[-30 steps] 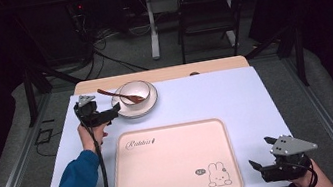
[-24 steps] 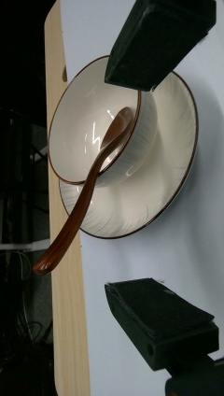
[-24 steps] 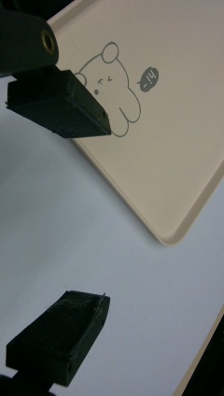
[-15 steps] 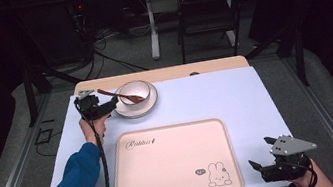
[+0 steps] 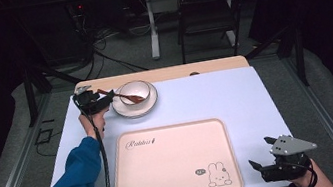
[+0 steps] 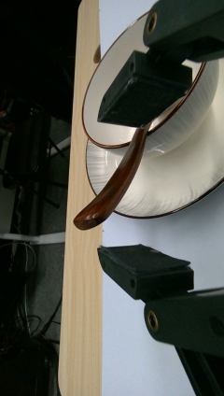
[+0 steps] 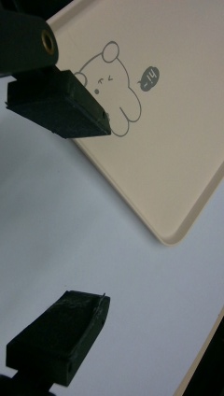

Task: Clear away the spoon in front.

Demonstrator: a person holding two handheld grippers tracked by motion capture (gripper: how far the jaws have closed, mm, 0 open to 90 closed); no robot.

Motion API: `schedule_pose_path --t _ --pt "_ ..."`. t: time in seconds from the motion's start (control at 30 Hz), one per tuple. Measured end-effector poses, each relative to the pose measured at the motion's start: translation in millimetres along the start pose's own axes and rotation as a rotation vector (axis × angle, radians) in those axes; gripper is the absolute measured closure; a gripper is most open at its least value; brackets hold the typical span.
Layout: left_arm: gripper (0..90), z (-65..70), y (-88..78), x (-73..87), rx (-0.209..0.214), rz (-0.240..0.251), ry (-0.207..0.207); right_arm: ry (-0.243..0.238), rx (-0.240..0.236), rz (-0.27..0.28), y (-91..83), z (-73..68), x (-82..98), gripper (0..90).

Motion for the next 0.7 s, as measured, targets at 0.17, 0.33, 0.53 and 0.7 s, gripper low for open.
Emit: schedule_pose_path --t 0.17,0.33,0.53,0.7 --pt "41.5 3.2 4.3 2.7 0.004 0.000 -0.018 0.002 0.001 0.000 -0.2 0.0 0.1 14.3" --pt "45.0 5.2 9.2 5.4 -0.009 -0.008 0.001 0.003 0.001 0.001 -0.2 0.1 0.2 14.3" --pt "43.0 6.0 11.7 1.7 0.000 0.011 -0.030 0.002 0.000 0.001 -0.1 0.1 0.1 14.3" --pt "40.2 0.8 15.8 -1.4 0.002 0.019 -0.077 0.003 0.001 0.001 -0.2 0.1 0.2 14.3"
Point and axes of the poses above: each handheld gripper's, and its own axes: y roughly forward along the jaws, x roughly out of its underside, z roughly to its right, the point moved 8 cm from there along y, roughly forward along the jaws, and after that the axes turned 6 degrees about -x, right-handed, at the moved point
